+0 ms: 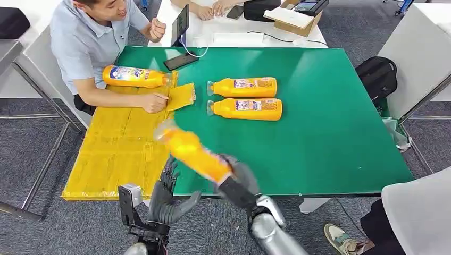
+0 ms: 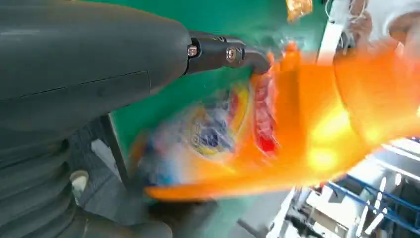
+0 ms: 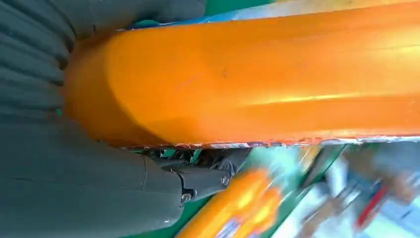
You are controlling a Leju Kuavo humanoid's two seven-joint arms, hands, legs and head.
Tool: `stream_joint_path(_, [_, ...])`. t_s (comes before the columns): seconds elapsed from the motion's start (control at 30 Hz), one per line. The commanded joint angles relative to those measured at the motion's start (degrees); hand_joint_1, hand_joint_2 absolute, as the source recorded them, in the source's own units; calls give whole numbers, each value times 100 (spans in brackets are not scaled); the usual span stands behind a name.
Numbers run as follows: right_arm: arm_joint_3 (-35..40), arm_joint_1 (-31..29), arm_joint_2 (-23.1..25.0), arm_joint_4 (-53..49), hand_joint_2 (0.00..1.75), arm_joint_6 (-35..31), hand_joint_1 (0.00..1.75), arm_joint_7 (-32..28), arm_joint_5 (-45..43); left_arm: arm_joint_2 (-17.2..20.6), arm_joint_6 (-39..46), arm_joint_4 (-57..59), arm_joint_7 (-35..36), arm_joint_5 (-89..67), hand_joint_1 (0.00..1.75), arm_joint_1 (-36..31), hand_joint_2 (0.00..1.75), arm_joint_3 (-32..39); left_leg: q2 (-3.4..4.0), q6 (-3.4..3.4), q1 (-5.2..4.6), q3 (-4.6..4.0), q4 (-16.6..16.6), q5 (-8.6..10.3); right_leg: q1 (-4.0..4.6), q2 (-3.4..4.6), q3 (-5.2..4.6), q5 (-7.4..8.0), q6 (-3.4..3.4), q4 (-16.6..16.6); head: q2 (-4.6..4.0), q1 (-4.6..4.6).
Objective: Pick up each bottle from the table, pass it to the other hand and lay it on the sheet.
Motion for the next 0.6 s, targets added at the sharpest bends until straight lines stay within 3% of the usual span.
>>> stream_joint_path(0.03, [1455,9,180,404,175,-285,171,-163,97,200,-49,-540,-69,325,0,-74,175,-131,3,-10,5,14,-2,-8,7,-7,15,-9,-14,-1,0,0])
stream_joint_path(0.47, [1945,-170,134,627,175,-229,171,-182,252,193,-484,-583,75,848,0,-79,175,-107,-8,-8,3,9,-8,-4,3,-19,10,-10,-13,-7,0,2])
stream_joint_path(0.5, [2034,-187,124,659,175,-239,150,-177,298,186,-490,-488,92,871,154,-115,175,-97,-7,-5,2,-3,-6,-1,2,-13,-1,-5,-9,-7,0,0])
stream_joint_path(0.53, [2047,-171,127,664,175,-255,98,-191,295,185,-489,-447,92,871,175,-127,175,-90,-5,-8,3,9,-9,-4,3,-15,10,-9,-13,-8,0,0])
stream_joint_path(0.57, [2043,-152,135,682,175,-277,0,-221,218,167,-504,-376,107,913,175,-144,175,-73,-5,-6,3,1,-7,-3,3,-13,3,-6,-10,-7,0,0])
stream_joint_path(0.6, [2018,-115,138,658,175,-404,0,-273,181,163,-527,-321,185,1021,175,-142,175,-38,-8,-8,3,12,-11,-4,4,-19,15,-9,-14,-10,0,0])
